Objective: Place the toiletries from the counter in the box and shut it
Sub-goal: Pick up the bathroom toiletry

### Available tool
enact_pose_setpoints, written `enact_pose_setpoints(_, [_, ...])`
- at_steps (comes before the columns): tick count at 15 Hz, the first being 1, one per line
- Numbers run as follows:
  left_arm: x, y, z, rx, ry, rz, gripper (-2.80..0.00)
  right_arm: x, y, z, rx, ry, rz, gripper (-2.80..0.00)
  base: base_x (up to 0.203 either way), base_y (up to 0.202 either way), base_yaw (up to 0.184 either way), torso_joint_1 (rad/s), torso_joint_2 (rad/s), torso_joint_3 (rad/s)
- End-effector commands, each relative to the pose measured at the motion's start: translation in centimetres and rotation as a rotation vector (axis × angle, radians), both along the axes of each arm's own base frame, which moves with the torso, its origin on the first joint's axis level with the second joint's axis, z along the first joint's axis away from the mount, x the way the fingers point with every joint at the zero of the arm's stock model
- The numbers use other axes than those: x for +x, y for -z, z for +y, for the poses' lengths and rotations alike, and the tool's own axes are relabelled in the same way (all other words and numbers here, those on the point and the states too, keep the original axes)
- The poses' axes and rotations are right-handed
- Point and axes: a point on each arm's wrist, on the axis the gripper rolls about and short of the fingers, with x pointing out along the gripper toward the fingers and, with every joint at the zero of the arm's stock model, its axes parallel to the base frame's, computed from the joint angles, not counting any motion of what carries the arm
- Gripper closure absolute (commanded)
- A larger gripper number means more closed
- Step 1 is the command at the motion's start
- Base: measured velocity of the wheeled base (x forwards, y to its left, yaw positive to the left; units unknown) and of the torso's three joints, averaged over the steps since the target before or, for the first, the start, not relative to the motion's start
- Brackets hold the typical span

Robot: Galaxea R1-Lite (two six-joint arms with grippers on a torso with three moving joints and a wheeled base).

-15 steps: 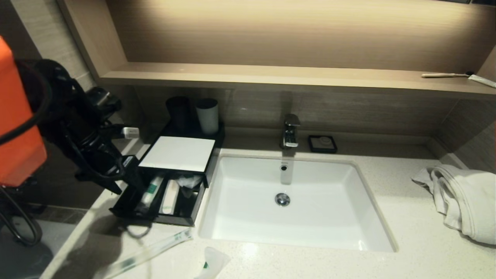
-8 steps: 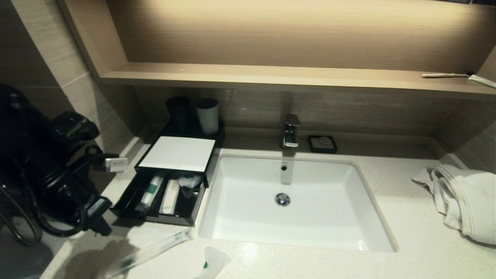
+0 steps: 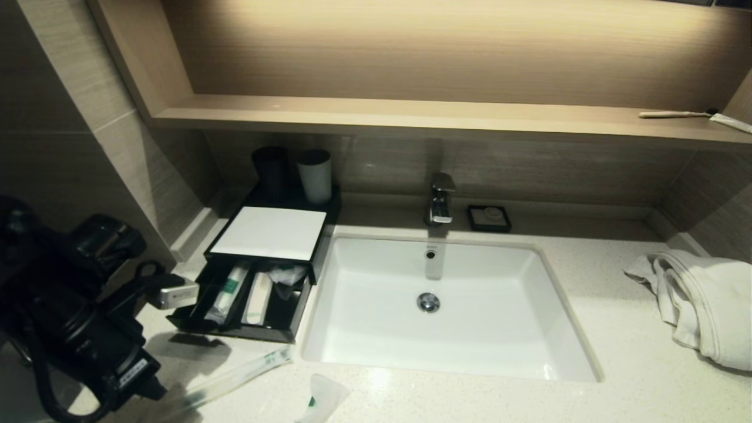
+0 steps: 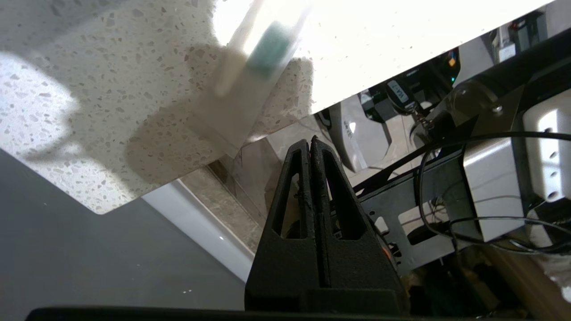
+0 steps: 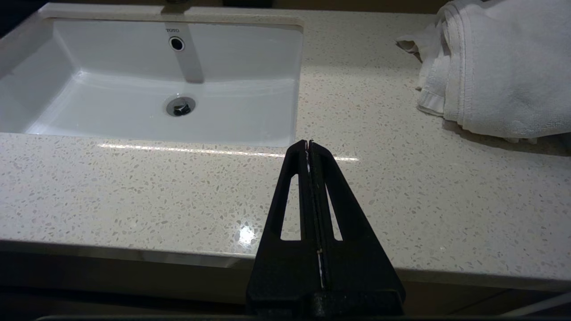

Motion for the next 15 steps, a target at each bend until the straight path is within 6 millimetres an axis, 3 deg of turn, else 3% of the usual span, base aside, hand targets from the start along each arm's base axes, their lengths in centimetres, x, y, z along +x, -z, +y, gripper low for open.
enact_pose_setpoints(1, [0.4,0.7,0.0,0.003,0.016,0.034,0.0,0.0,0.0,0.0,0.0,0.0,0.0,0.0,0.0,0.0,0.0,0.0,0.0,0.0])
enact_pose_setpoints(5, [1.9,2.2,-0.1,0.007,0.05,0.041,0.0,0.0,0.0,0.0,0.0,0.0,0.0,0.0,0.0,0.0,0.0,0.0,0.0,0.0])
enact_pose_setpoints(15, [2.2,3.2,0.0,0.043,0.209,0.05,0.0,0.0,0.0,0.0,0.0,0.0,0.0,0.0,0.0,0.0,0.0,0.0,0.0,0.0])
